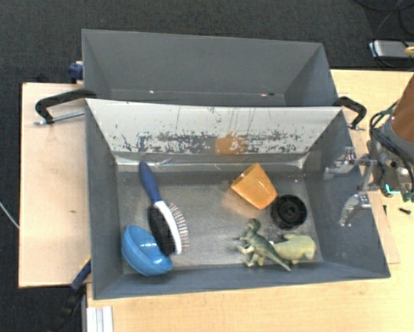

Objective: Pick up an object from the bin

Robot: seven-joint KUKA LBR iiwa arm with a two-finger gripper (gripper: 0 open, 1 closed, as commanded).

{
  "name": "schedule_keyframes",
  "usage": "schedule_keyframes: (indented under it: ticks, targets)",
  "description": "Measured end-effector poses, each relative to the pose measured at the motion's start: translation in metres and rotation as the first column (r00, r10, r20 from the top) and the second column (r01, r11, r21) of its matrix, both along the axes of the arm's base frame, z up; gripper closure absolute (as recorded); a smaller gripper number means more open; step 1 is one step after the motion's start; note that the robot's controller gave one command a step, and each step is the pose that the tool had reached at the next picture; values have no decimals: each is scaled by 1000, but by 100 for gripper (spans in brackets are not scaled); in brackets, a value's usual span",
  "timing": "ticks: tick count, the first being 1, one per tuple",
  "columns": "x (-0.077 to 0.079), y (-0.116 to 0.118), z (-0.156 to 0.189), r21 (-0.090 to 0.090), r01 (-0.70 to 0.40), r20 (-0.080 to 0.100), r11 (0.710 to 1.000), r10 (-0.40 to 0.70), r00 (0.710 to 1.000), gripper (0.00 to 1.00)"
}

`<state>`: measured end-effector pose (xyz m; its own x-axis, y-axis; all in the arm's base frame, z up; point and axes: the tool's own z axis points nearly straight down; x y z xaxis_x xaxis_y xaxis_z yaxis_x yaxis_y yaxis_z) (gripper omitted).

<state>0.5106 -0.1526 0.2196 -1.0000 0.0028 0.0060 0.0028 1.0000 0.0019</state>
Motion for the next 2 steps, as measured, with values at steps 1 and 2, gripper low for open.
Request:
schedule_keyframes:
  ticks: [1, 2]
  targets:
    - [-10, 35, -125, -13, -270, 25, 963, 270, 963, 0]
    - [-6, 31, -129, -14, -336, 32, 942, 336, 941, 0]
